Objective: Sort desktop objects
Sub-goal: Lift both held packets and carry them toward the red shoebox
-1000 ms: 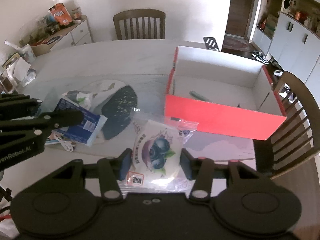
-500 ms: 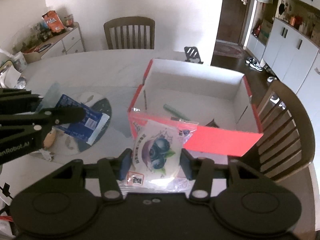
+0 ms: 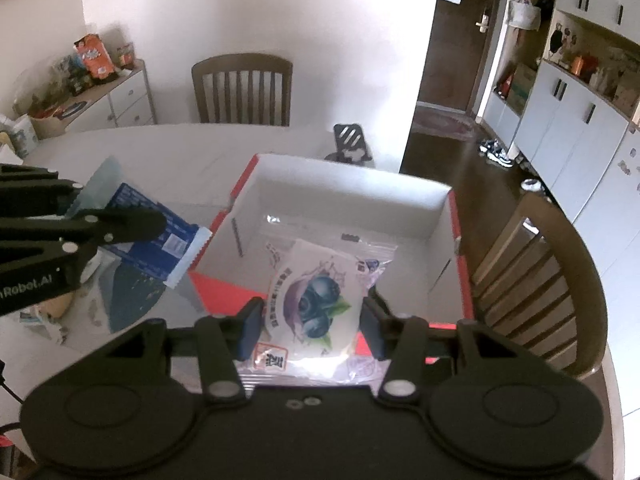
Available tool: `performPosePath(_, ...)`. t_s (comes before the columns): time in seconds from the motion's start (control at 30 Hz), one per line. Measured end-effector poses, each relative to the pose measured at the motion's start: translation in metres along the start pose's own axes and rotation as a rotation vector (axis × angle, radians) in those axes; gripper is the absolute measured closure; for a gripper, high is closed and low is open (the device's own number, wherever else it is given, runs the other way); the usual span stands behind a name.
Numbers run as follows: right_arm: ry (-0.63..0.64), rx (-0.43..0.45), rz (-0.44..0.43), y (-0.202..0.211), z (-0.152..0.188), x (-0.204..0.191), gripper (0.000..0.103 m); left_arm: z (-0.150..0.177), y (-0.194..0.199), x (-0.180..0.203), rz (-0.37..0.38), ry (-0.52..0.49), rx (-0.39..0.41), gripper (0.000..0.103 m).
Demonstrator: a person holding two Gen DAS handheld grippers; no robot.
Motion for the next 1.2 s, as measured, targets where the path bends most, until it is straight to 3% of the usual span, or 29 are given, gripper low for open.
performPosePath(0.17,0.005,0.01,0.014,-0.01,-0.009,0.014,0.052,-0.014,-0.026,-0.002,0.015,-0.002,-0.035,0.089)
performPosePath(0.5,-0.016,-0.023,0.03,-0.046,-0.022,0.043,0.052,-0.016,-0.09,-0.013,0.069,0.022,-0.185,0.089)
performPosePath(0.67,-0.022,-0.049,0.033,-0.069,-0.026,0.048,0.052,-0.012,-0.127,-0.027,0.113,0.11,-0.289,0.089)
performPosePath(0.87,-0.014,-0.084,0.034,-0.099,-0.027,0.053,0.052,-0.005,-0.158,-0.027,0.122,0.094,-0.368,0.089)
performPosePath(1.03,0.014,-0.128,0.032,-0.125,-0.024,0.051,0.052,0.006,-0.184,-0.032,0.178,0.199,-0.451,0.089)
performPosePath(1.2,0.011,-0.185,-0.004,-0.149,-0.022,0.052,0.052,0.014,-0.201,-0.032,0.183,0.196,-0.499,0.089)
Point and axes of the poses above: each gripper's, at about its wrist camera, not at the fingertips, and y roughly against the way its jaws point, x to its right, z to its underside, the point moved 4 cm from there along -y, roughly the way its jaws point, and after that the axes turned 4 degrees about x, right-handed, at the moved point
